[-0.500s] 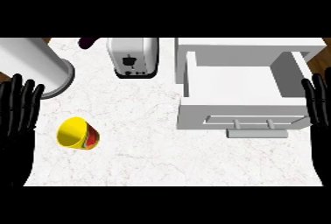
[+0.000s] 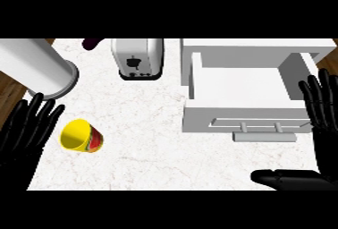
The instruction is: Pick up the cup, place it into the drawer and close the drawer
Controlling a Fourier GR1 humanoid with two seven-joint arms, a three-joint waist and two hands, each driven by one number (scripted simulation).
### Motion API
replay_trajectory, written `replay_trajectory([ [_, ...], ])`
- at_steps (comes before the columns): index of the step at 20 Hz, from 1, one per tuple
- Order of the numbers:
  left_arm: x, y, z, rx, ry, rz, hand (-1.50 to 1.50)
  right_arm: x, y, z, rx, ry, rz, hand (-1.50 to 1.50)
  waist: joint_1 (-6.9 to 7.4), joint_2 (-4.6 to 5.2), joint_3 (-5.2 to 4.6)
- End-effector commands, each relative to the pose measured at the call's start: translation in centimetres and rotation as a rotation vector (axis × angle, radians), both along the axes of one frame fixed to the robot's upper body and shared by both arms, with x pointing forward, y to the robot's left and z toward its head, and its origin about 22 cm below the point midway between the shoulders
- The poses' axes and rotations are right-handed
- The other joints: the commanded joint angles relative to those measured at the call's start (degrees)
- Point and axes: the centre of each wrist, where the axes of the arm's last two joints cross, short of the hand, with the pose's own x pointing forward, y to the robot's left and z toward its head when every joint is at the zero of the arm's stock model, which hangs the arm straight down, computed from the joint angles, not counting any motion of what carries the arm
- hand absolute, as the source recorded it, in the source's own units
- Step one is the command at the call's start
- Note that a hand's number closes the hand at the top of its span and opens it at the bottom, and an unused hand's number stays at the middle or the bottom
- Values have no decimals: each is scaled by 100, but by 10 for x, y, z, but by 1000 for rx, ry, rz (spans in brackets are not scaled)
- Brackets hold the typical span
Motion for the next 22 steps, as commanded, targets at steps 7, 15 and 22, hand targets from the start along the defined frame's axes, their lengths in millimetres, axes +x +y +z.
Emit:
replay_trajectory([
  [7,-9,62,-45,-99,149,-27,-150,9,-8,-3,-35,46,34,-150,-14,0,10],
  [15,16,86,-69,12,211,110,-150,-1,-15,-3,-50,19,39,-150,-55,1,10],
  [22,31,107,-130,60,257,180,-150,13,-18,-4,-60,38,29,-150,-81,13,6],
])
